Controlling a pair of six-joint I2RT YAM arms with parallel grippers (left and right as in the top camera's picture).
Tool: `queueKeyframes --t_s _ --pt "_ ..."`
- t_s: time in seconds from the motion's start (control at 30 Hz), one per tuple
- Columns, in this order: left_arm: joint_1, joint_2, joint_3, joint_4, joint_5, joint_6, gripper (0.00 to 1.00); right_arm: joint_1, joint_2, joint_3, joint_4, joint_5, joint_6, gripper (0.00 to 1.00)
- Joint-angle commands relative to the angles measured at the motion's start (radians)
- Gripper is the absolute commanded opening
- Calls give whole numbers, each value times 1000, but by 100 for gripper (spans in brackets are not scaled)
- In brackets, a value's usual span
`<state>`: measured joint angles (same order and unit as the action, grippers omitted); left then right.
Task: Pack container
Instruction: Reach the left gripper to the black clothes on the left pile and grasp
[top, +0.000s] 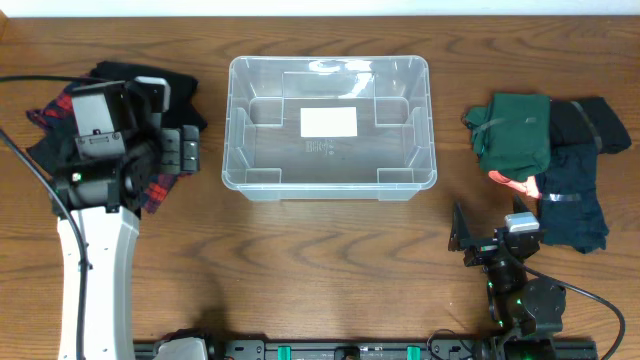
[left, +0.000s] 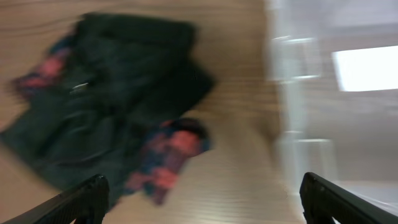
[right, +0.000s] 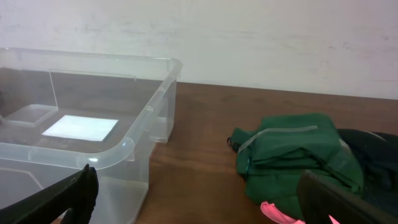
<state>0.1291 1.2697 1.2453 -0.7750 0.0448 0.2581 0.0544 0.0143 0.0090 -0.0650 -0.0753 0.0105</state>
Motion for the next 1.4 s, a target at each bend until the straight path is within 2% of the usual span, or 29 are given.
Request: queueKeyframes --t_s 0.0,0.17,0.47,0.77,1.1,1.2,1.27,1.3,1.37 --pt "5 53 25 20 -257 -11 98 -10 -8 -3 -1 -4 3 99" --pt "5 168 25 30 -370 37 99 -10 -8 -3 -1 -4 3 99" --pt "5 394 25 74 -588 48 98 -10 -8 -3 -1 -4 3 99" --pt "6 528 25 140 -645 61 94 -10 -8 -3 -2 -4 3 99" --pt "43 621 24 295 -693 63 92 -10 -8 -3 -1 -4 3 99" --pt "60 634 24 347 -693 63 88 -10 -8 -3 -1 -4 3 99" --pt "69 638 24 374 -692 63 80 -10 -8 -3 -1 -4 3 99" --pt "72 638 24 386 -692 63 75 -10 -8 -3 -1 -3 3 99" --pt "72 638 24 409 -693 63 57 -10 -8 -3 -1 -4 3 99"
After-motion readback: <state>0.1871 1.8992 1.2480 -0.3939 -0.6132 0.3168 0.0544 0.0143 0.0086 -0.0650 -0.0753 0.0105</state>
